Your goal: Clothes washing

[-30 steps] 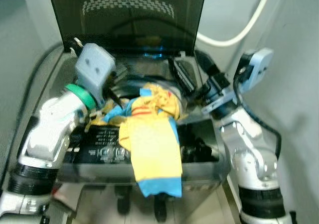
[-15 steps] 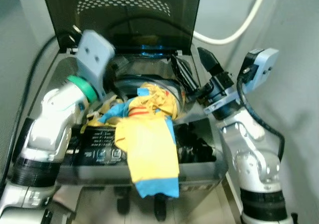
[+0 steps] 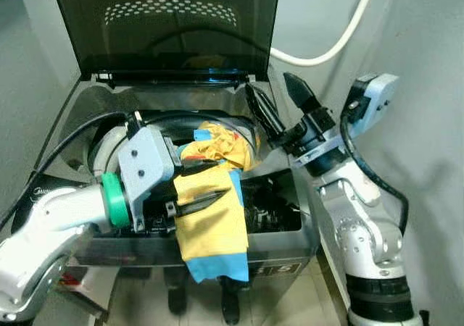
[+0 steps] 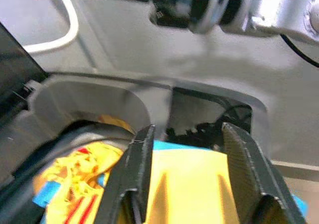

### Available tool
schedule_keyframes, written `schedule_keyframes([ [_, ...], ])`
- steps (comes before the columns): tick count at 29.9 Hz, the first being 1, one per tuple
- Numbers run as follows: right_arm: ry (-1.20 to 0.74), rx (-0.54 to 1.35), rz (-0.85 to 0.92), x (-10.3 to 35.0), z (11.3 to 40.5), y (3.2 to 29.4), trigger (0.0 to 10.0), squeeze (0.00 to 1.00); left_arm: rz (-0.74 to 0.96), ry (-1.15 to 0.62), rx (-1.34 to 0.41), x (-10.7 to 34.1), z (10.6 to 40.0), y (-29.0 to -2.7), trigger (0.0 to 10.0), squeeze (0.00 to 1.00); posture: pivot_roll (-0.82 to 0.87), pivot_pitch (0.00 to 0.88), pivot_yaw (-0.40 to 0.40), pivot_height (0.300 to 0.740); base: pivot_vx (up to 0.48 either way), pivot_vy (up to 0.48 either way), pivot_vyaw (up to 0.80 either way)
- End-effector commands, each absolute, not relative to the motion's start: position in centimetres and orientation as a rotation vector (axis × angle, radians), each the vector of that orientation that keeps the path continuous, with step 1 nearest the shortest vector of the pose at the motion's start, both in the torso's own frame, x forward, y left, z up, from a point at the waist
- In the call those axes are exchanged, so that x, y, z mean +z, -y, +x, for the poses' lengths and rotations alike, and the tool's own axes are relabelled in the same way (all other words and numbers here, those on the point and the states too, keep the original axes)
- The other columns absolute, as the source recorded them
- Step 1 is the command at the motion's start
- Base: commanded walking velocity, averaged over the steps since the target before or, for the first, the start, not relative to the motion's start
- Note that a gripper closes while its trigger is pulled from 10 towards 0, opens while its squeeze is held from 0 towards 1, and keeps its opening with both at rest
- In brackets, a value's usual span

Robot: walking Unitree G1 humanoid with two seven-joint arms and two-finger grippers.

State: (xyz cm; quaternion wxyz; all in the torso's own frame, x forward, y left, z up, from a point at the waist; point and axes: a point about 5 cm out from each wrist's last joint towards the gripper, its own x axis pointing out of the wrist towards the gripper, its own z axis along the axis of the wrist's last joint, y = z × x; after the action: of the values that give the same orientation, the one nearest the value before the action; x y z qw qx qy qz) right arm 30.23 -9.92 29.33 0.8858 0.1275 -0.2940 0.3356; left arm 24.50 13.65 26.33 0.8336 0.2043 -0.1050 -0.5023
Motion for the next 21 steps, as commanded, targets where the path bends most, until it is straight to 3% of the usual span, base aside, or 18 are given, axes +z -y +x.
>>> schedule_keyframes([
  [1,0.611,0.712,0.262,29.3,30.2,9.6,10.0,0.00,0.444,0.170,-1.076,25.1,24.4,-13.5,10.0,1.00,0.12,0.097,0.018,0.740,0.000,0.000,0.00],
  [15,0.611,0.702,0.257,29.2,30.1,9.8,10.0,0.00,0.488,0.052,-1.019,22.4,25.1,-13.4,10.0,1.00,0.10,0.094,0.027,0.740,0.000,0.000,0.00],
  [16,0.610,0.701,0.257,29.2,30.1,9.8,10.0,0.00,0.438,0.023,-0.998,21.9,25.3,-13.6,10.0,0.01,0.10,0.094,0.027,0.740,0.000,0.000,0.00],
  [21,0.612,0.709,0.255,29.3,30.2,9.7,10.0,0.00,0.208,-0.056,-0.966,20.8,25.8,-13.6,10.0,0.00,0.10,0.090,0.023,0.740,0.000,0.000,0.00],
])
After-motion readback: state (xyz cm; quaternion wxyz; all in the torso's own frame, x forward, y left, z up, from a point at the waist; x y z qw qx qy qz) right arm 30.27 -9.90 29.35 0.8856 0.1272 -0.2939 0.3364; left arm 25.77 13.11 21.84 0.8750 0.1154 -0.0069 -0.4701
